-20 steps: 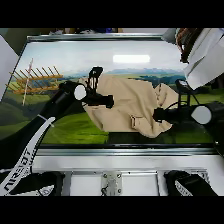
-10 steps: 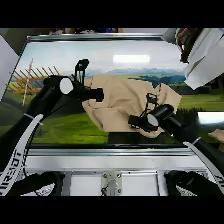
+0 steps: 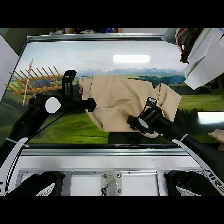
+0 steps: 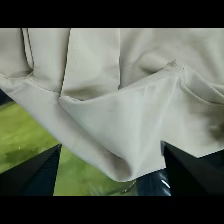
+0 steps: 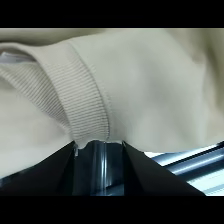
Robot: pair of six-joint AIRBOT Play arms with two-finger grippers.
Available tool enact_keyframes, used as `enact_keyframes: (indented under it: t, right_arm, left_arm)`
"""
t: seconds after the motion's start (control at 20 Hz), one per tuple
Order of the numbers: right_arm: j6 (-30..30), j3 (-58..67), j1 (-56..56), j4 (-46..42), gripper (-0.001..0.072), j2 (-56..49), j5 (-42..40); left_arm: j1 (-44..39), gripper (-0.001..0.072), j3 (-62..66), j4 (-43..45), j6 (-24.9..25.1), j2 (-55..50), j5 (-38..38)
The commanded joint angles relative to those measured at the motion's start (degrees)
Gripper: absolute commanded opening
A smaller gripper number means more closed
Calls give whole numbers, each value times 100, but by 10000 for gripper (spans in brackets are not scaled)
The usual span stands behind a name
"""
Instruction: Fold the clothes and pants, and hang the long-sleeved shirts on hangers.
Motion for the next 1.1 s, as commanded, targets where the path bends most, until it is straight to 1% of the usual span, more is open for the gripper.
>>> enact_keyframes:
  t: [0.0,0.35,0.55,0.65,0.75,0.85,0.9,0.95,1.05]
  right_arm:
    - [361,4,9,-306,314,-44,70]
    - [354,4,13,-304,318,-223,131]
    - [352,0,13,-361,302,-236,804]
    - [350,0,15,-431,301,-260,966]
    - [348,0,15,-450,307,-315,579]
    - [269,0,28,-367,307,-354,-144]
    - [269,0,31,-367,308,-372,-382]
    - [269,0,31,-372,307,-389,-470]
    - [269,0,26,-374,307,-455,-337]
  left_arm:
    - [7,683,-232,2,-2,275,140]
    - [7,683,-227,2,2,332,107]
    - [7,683,-227,0,2,332,92]
    - [7,683,-227,-2,0,332,92]
    - [4,683,-227,-46,0,332,85]
    - [7,683,-227,-46,0,332,81]
    - [7,682,-227,-46,0,332,68]
    - [7,683,-227,-46,2,332,59]
    - [7,682,-227,-46,0,332,17]
